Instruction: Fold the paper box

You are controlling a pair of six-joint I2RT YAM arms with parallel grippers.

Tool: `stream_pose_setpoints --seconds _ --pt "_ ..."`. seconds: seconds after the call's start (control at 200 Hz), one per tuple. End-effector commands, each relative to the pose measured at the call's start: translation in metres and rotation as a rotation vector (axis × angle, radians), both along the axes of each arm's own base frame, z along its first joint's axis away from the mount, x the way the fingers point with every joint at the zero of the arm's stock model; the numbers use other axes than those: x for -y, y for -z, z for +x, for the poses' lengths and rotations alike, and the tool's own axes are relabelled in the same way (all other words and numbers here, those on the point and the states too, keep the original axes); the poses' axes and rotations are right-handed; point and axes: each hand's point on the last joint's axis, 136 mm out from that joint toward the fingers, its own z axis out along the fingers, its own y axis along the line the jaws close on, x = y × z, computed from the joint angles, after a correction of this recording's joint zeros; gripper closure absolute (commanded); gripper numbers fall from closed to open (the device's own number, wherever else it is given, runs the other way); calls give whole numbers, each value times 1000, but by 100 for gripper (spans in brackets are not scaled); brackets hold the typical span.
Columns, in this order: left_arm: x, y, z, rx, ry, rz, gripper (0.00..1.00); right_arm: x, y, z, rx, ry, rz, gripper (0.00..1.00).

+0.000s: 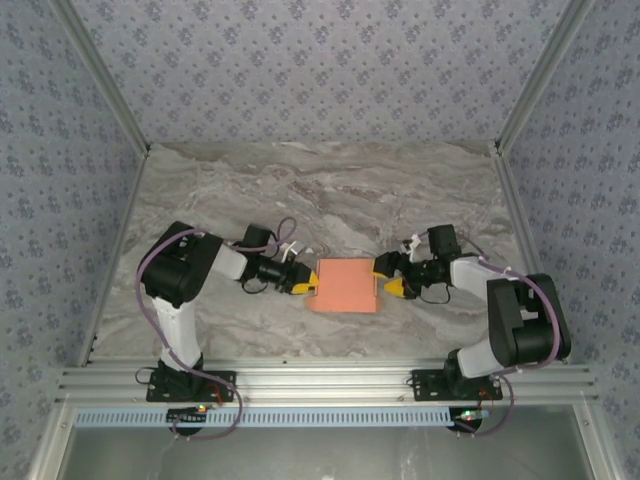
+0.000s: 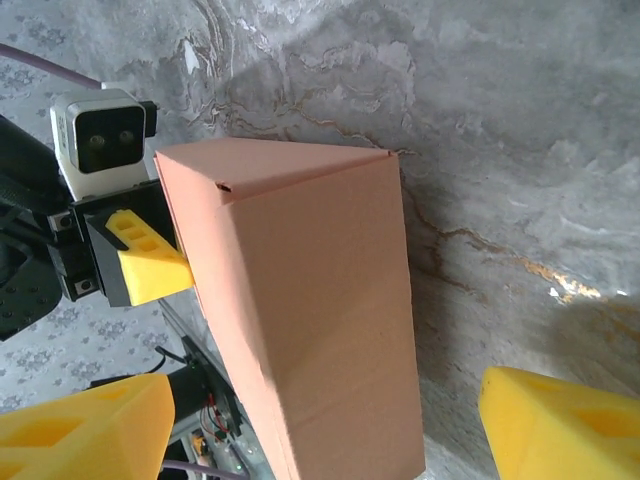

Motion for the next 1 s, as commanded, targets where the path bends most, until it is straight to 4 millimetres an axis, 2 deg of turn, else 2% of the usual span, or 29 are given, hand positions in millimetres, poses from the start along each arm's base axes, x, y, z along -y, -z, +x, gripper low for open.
stream_pose_setpoints --seconds 0.0,0.195,0.32,0.505,0.585,0.705,0.809,0.949,0.969,0.994 --pt "-20 74 -3 -60 -116 269 70 -10 -3 6 28 -45 34 17" --pt "-23 78 -4 -70 -122 280 71 -30 8 6 -3 -95 52 18" --pt "-24 79 -3 -72 -130 279 70 -41 10 8 -34 -92 89 23" --pt "-22 64 5 -31 -142 258 63 -47 0 9 -54 -70 122 45" --pt "-20 52 15 9 -163 243 58 -47 -5 8 -71 -53 135 53" --pt "-15 24 34 102 -211 210 47 -47 -14 9 -112 -15 157 59" --pt "-14 -17 54 238 -254 169 30 -46 -19 6 -173 17 172 63" --pt "-26 -66 79 522 -331 165 18 -43 -25 0 -281 56 179 66" --pt "-27 -75 81 596 -339 159 15 -42 -27 -1 -301 60 178 65" --pt "-31 -83 82 682 -362 159 3 -40 -28 -2 -322 64 178 66"
